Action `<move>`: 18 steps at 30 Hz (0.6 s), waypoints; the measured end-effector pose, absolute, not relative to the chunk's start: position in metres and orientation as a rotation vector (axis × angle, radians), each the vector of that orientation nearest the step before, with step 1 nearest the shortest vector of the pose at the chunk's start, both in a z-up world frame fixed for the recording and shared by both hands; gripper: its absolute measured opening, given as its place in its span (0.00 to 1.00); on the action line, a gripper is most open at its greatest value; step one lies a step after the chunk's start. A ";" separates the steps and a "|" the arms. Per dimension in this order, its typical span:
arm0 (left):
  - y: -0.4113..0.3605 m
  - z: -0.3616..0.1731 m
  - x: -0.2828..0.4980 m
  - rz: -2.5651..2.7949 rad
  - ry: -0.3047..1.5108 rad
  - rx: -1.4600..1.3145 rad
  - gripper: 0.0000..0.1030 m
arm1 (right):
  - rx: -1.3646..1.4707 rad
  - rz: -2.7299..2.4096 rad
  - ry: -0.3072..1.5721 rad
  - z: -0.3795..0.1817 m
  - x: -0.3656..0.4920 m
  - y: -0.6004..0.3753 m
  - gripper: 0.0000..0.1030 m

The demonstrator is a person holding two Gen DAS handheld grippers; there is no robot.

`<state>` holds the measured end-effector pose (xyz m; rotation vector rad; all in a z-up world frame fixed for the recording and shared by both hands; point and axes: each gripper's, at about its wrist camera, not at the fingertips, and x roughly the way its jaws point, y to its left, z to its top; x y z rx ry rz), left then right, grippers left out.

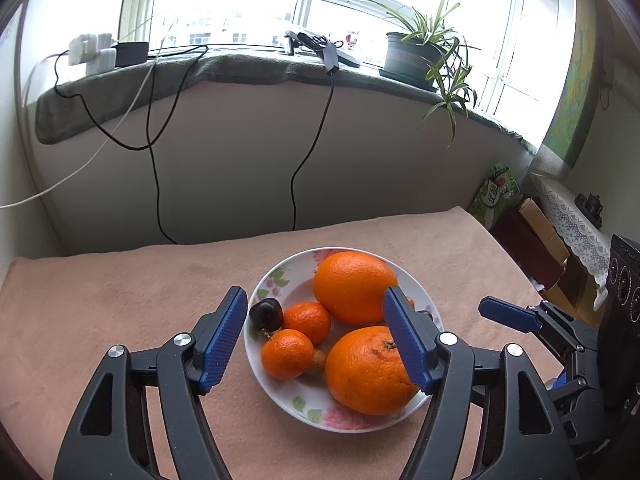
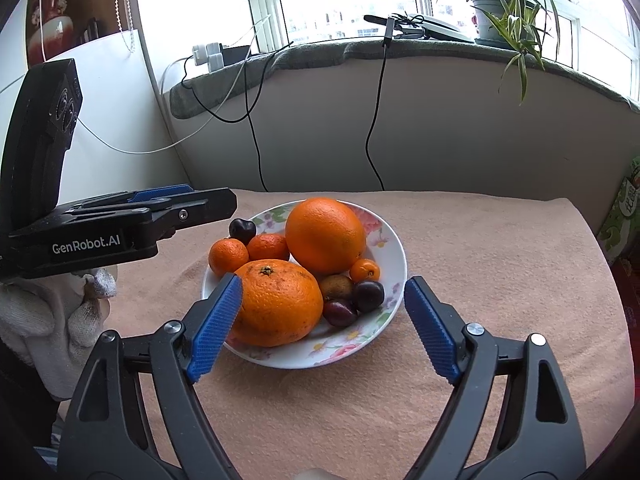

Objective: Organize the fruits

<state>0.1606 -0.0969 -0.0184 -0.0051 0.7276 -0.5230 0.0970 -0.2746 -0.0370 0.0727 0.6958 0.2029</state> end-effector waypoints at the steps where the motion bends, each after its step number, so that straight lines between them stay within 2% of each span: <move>1: -0.097 -0.018 0.159 -0.522 0.726 -0.005 0.68 | 0.073 0.200 0.695 -0.037 0.096 -0.275 0.84; 9: -0.094 -0.015 0.152 -0.519 0.717 -0.006 0.68 | 0.067 0.175 0.694 -0.036 0.090 -0.276 0.86; 18: -0.084 -0.008 0.129 -0.480 0.695 -0.016 0.69 | 0.084 0.136 0.657 -0.029 0.076 -0.280 0.96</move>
